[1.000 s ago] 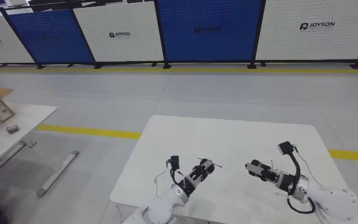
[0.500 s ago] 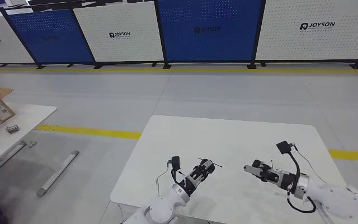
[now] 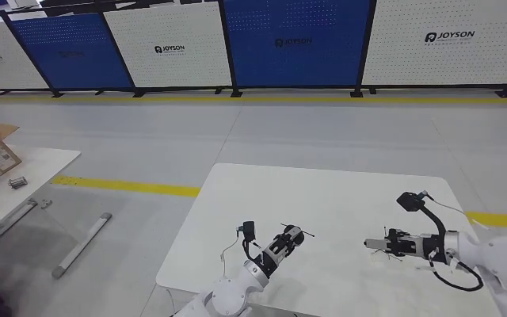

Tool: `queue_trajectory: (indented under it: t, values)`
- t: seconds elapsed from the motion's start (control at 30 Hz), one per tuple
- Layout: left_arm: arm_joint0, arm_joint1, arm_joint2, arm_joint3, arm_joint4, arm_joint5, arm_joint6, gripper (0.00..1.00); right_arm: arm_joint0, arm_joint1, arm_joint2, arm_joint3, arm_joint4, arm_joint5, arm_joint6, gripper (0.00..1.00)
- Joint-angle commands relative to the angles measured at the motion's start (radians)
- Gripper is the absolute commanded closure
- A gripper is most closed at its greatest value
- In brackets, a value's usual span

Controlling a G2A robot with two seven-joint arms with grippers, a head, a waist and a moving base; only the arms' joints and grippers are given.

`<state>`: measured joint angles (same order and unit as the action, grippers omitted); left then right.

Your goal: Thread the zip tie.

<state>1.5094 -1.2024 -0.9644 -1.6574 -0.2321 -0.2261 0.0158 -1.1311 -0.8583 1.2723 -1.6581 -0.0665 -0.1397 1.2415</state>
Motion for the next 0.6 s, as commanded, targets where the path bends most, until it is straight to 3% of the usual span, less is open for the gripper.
queue_trajectory:
  t: [0.0,0.23,0.43,0.57]
  values:
    - [0.000,0.000,0.000,0.000,0.000,0.000,0.000,1.00,0.000,0.000,0.000,0.000,-0.002,0.000,0.000,0.00]
    - [0.000,0.000,0.000,0.000,0.000,0.000,0.000,1.00,-0.003,0.002,-0.007,-0.003,-0.015,0.011,0.020,0.00]
    - [0.000,0.000,0.000,0.000,0.000,0.000,0.000,1.00,0.096,0.008,-0.029,0.040,-0.104,0.182,0.148,0.00]
    - [0.000,0.000,0.000,0.000,0.000,0.000,0.000,1.00,0.166,0.004,-0.115,0.069,-0.190,0.262,0.148,0.00]
